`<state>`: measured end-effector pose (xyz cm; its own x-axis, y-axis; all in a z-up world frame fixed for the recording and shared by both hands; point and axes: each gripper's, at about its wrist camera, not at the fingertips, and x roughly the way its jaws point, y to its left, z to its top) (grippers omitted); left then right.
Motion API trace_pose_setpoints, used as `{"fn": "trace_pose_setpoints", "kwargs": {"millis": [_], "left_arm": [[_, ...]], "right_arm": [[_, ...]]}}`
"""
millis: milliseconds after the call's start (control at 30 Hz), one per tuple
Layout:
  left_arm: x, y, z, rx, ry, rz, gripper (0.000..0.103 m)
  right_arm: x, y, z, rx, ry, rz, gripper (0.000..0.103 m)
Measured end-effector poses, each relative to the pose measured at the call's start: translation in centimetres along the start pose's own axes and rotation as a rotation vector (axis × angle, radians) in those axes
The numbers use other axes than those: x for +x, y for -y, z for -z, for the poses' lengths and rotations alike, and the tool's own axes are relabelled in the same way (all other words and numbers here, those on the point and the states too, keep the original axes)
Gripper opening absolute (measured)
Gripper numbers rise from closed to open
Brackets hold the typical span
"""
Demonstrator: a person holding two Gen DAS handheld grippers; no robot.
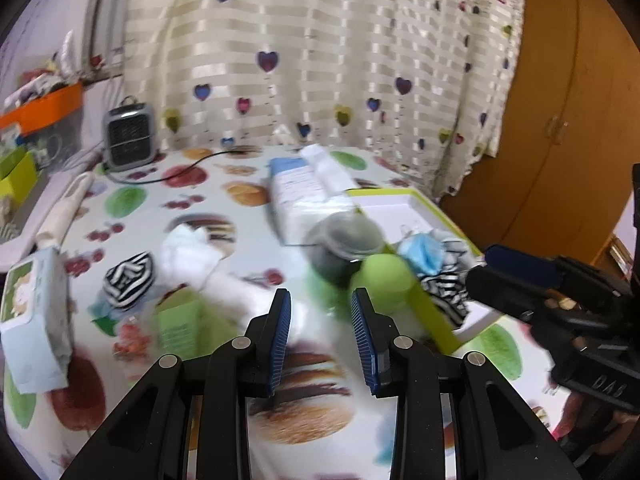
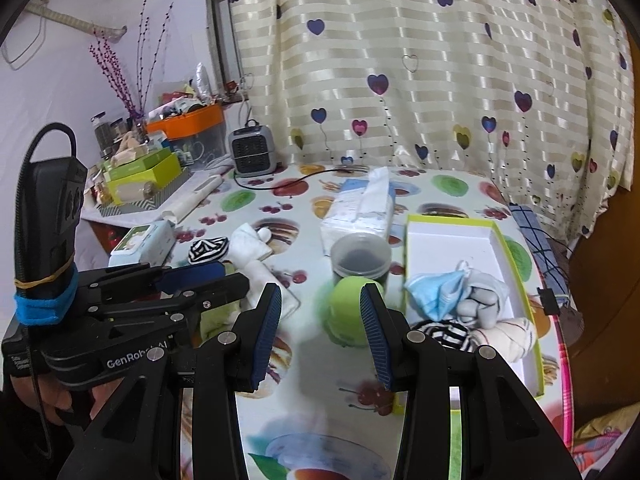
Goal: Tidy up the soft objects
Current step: 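Withdraw both grippers from the box toward the items on the table, then grasp the light green cloth with the right gripper while the left grasps the clear plastic bag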
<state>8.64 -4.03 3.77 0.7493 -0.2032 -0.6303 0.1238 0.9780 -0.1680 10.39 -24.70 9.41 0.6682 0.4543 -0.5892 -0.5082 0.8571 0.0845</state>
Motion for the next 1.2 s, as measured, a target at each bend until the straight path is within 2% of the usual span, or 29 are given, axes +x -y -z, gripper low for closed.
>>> {"fn": "trace_pose_setpoints", "kwargs": {"millis": [300,733,1067,1200], "left_arm": [[-0.3,-5.6,1.8,-0.093,-0.014,-0.098,0.035],[0.2,-11.3,3.8,-0.195,-0.038,-0.182,0.039],[1.9,-12.9,3.9,-0.216,-0.062,-0.207,0.041],[3.0,-13.1,4.0,-0.224,-0.094,-0.183,0.042]], "right_arm": [[1.5,-1.6,0.0,-0.024,-0.020,-0.066,0.043],[4.1,-3.0,0.5,-0.042,-0.087,-0.123,0.043],[5.8,-3.8,0.6,-0.062,-0.129,-0.148,0.043],[6.3,-4.2,0.6,-0.070,-0.137,-0.158,0.043]]}}
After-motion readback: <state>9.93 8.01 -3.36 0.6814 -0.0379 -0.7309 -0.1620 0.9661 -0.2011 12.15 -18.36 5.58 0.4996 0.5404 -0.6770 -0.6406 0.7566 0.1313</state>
